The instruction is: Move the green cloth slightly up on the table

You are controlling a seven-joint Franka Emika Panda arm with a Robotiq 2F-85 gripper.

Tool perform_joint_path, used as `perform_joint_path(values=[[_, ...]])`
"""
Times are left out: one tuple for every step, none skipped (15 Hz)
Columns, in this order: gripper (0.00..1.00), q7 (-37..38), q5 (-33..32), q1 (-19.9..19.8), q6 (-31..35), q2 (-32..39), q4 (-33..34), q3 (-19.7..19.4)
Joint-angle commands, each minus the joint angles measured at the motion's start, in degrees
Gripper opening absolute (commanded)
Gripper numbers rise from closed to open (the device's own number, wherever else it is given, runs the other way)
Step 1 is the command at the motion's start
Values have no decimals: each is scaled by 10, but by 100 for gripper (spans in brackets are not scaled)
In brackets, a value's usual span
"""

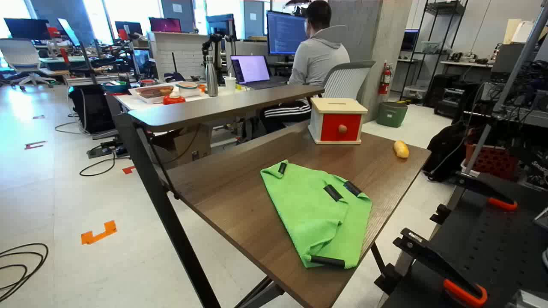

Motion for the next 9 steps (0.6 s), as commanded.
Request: perform_joint_path(values=[[100,-2,3,-2,-2,0,2,3],[100,10,6,3,3,7,2,11],[100,14,11,10,10,12,1,13],[100,16,16,20,11,21,1,20],[100,23,19,29,14,29,0,29],[100,25,23,40,17,37,0,35],[100,29,29,53,17,47,-1,44],[100,31,36,67,19,58,-1,50],[100,33,45,80,19,72,1,56]])
